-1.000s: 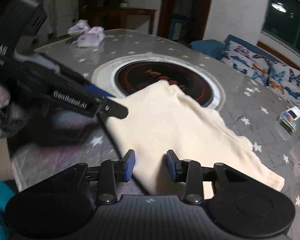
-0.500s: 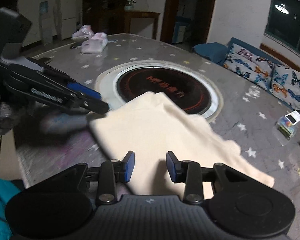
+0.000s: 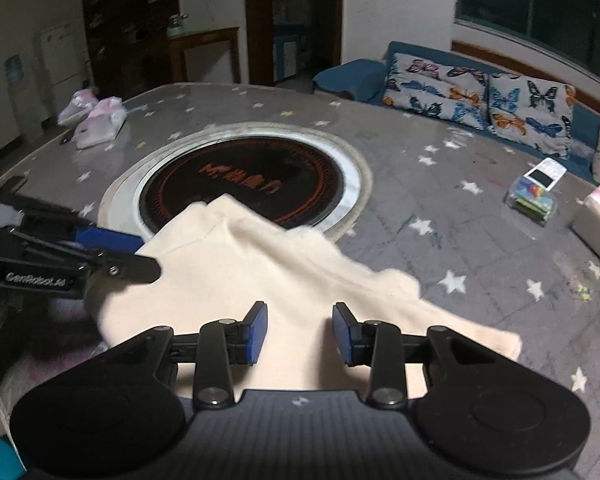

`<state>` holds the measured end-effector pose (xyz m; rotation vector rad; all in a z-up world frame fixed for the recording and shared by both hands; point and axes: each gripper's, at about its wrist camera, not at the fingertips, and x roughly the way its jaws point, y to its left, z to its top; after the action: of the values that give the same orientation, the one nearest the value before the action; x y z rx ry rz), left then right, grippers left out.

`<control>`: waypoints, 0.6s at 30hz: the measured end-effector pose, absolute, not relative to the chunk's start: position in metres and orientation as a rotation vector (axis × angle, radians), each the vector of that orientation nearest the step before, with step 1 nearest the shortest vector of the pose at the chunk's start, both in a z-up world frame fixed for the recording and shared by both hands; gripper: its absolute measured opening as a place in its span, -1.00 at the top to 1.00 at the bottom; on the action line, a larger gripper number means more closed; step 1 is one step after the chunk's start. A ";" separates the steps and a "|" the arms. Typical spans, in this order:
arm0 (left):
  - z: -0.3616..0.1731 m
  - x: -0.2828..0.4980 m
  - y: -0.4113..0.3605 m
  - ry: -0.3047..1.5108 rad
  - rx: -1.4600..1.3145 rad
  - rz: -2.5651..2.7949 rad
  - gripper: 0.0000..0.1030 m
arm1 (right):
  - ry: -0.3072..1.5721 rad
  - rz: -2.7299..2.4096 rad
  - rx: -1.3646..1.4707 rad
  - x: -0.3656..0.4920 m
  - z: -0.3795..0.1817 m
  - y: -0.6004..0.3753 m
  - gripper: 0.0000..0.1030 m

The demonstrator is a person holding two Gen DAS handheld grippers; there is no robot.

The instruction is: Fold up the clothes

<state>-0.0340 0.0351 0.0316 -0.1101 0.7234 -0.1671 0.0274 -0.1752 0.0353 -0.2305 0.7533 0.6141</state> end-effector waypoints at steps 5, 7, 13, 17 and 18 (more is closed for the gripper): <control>0.045 -0.019 0.026 0.688 -0.081 -0.178 0.32 | 0.758 0.530 -0.181 0.048 0.032 -0.180 0.34; 0.046 -0.009 0.018 0.688 -0.061 -0.187 0.33 | 0.769 0.508 -0.167 0.055 0.028 -0.181 0.41; 0.038 0.025 -0.008 0.709 -0.008 -0.217 0.38 | 0.775 0.488 -0.145 0.061 0.023 -0.182 0.43; 0.024 0.043 -0.019 0.750 0.003 -0.206 0.38 | 0.775 0.487 -0.146 0.061 0.022 -0.181 0.43; 0.022 0.045 -0.020 0.758 0.002 -0.202 0.37 | 0.774 0.487 -0.146 0.060 0.022 -0.181 0.42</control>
<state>0.0448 -0.0202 0.0216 0.0020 0.7576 -0.2024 0.0604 -0.1811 0.0225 -0.1461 0.7742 0.4874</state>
